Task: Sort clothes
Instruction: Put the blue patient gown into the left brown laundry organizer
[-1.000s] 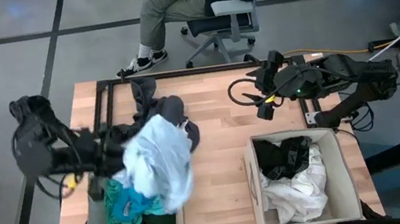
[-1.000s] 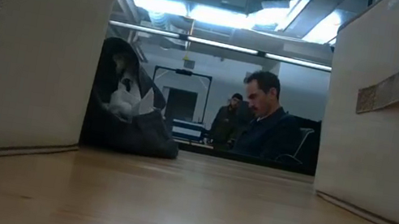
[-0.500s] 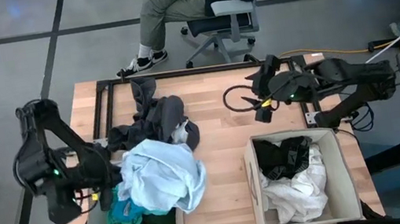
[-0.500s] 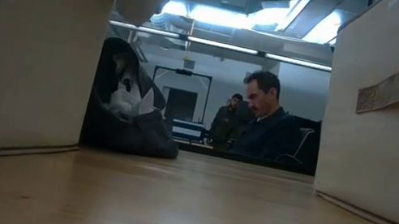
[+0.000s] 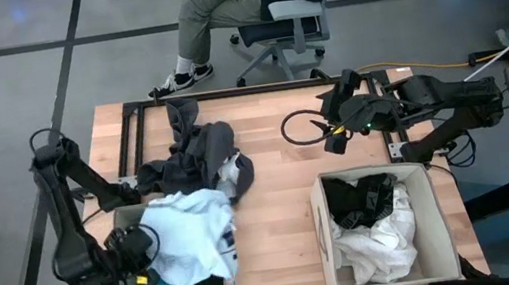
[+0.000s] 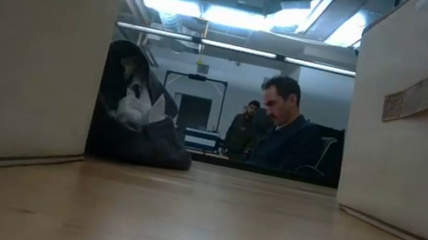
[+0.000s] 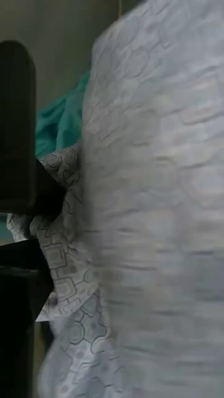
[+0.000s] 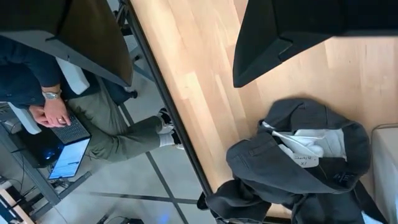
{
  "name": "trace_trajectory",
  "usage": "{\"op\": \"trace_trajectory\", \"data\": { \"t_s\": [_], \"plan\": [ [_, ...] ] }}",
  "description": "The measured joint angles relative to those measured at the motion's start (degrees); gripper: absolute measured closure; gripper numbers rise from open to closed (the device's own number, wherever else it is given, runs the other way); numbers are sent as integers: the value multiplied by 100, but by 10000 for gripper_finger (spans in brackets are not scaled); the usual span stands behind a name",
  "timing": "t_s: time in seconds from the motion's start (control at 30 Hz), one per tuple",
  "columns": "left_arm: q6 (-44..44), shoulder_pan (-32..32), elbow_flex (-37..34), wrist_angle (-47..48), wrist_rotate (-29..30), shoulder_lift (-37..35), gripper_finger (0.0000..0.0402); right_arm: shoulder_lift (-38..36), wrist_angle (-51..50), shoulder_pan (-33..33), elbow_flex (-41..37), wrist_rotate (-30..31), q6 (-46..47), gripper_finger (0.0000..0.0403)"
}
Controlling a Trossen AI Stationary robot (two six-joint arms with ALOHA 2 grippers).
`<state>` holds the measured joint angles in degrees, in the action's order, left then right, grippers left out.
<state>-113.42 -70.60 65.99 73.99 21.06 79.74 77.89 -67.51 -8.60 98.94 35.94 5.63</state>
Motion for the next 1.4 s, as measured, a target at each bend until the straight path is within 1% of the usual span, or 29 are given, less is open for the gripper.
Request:
{"op": "trace_trajectory", "data": {
  "t_s": [0.1, 0.2, 0.33, 0.43, 0.57, 0.63, 0.7, 0.77, 0.87, 0.93, 1.03, 1.13, 1.17, 1.23, 1.33, 1.4],
  "plan": [
    [-165, -80, -312, -157, -142, 104, 360, 0, 0, 0, 0, 0, 0, 125],
    [-418, -78, -390, 38, -482, 237, 341, 0, 3, 0, -2, -2, 2, 125],
    [-636, -62, -406, 67, -489, 152, 296, 0, 7, 0, -2, 0, 4, 125],
    [-658, -11, -391, 39, -793, -12, 259, 0, 10, 0, -4, 4, 4, 125],
    [-661, 19, -11, -159, -973, -389, 228, 0, 12, 0, -4, 4, 4, 125],
    [-664, 12, 275, -84, -924, -611, 223, 0, 12, 0, -4, 4, 4, 125],
    [-568, 6, 558, -56, -746, -803, 220, 0, 12, 0, -4, 4, 4, 125],
    [-405, 8, 841, 73, -413, -974, 220, 0, 12, 0, -4, 4, 4, 125],
    [110, 10, 1278, 182, 550, -1208, 219, 0, 12, 0, -4, 4, 2, 125],
    [752, 15, 1519, 191, 1412, -1272, 219, 0, 11, 0, -4, 4, 2, 125],
    [2043, 146, 1756, 121, 2897, -1305, 219, 0, 10, 0, -4, -13, 2, 125],
    [3141, 403, 1750, 23, 4420, -1262, 219, 0, 7, 0, -4, -17, 2, 125],
    [3434, 492, 1712, -38, 4785, -1220, 219, 0, 8, 0, -4, -19, 2, 125],
    [3753, 733, 1585, -84, 5045, -1122, 219, 0, 7, 0, -4, -23, 2, 125],
    [3806, 1197, 1364, -343, 5001, -1004, 219, 0, 7, 0, -4, -44, 2, 125],
    [3846, 1436, 1220, -508, 4798, -883, 219, 0, -1, 0, -4, -56, 2, 125]
  ]
}}
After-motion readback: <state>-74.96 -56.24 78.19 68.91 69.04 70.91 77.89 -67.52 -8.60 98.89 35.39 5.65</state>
